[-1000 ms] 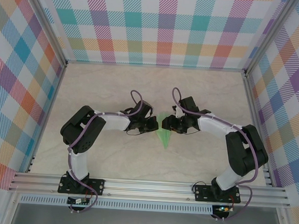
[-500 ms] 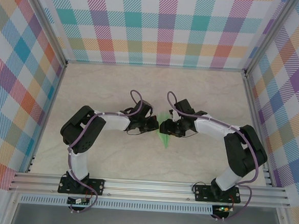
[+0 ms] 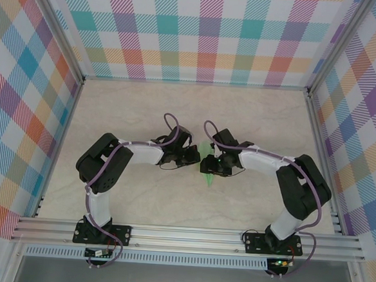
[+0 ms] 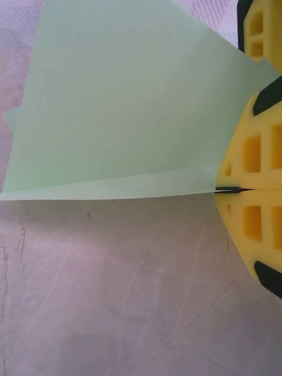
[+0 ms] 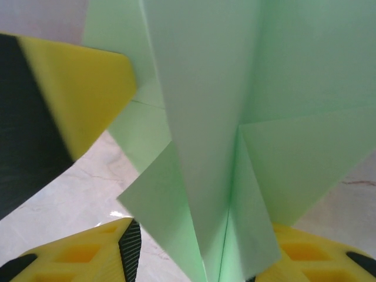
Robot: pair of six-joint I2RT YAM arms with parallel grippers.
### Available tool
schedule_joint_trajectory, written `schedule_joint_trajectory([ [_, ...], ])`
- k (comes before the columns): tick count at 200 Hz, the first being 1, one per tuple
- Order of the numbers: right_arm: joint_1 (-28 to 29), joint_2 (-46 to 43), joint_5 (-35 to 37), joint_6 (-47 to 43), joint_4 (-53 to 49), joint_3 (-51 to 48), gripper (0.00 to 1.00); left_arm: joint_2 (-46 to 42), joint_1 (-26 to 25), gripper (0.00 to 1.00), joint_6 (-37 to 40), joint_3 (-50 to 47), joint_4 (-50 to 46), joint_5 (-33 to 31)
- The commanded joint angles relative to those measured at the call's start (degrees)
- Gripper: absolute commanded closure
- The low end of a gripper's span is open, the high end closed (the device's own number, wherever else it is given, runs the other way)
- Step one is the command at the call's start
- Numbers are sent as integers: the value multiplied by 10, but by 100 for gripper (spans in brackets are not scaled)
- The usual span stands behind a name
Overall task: Fold a paper plane with a square sheet of paper (pick it up from the middle)
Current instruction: Place the paper plane at the center of the table.
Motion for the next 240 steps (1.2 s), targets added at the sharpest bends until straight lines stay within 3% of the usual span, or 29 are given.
schedule_joint_trajectory([
  [1, 7, 14, 19, 2, -15, 19, 51, -18, 6, 100, -6, -8, 8, 12],
  [27, 9, 18, 34, 8, -18, 22, 54, -19, 7, 100, -8, -8, 4, 10],
  [60, 9, 13, 65, 20, -31, 26, 73, -30, 8, 98, -7, -10, -14, -4],
  [83, 9, 14, 89, 26, -48, 32, 88, -52, 10, 88, -2, -9, -47, -29],
  [98, 11, 18, 99, 29, -57, 38, 92, -75, 10, 78, 0, -9, -85, -66],
  [120, 18, 27, 120, 30, -76, 53, 92, -112, 11, 66, 5, -9, -147, -136],
  [166, 26, 56, 141, 36, -101, 85, 87, -174, 14, 53, -17, -15, -269, -273],
  [240, 27, 92, 157, 50, -113, 116, 81, -230, 34, 24, -59, -57, -310, -347],
])
